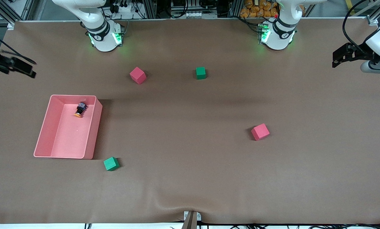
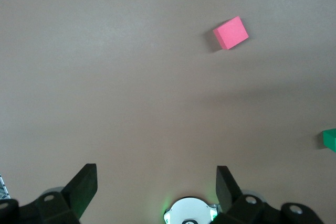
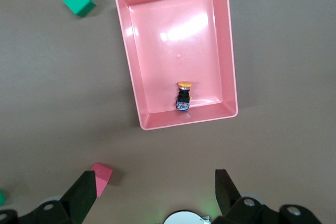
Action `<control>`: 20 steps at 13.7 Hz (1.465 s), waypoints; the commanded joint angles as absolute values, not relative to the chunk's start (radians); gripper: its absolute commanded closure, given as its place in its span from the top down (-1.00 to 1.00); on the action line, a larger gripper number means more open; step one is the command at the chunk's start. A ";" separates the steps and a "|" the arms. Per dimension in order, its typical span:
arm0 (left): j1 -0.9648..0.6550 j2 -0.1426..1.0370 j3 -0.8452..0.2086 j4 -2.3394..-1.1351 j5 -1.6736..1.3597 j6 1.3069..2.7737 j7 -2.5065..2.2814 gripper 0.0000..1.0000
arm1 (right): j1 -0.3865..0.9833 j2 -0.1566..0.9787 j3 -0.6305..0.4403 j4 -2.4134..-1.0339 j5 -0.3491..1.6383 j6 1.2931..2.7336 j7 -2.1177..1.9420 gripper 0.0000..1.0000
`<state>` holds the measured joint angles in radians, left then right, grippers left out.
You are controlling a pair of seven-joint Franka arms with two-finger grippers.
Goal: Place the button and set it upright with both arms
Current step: 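Move the right gripper toward the pink tray, then lower the right gripper over the yellow button inside the tray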
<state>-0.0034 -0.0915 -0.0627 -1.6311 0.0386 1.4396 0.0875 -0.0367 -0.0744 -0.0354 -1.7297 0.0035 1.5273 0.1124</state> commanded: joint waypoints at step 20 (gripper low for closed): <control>0.020 -0.074 -0.060 -1.614 0.037 1.486 0.109 1.00 | -0.095 0.302 -0.026 -2.226 0.003 2.362 -0.356 1.00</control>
<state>0.0105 -0.0739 -0.0568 -1.6223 0.0386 1.4861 0.0875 -0.0869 0.3181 -0.0211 -2.2225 0.0035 2.3905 -0.3444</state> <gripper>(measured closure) 0.000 0.000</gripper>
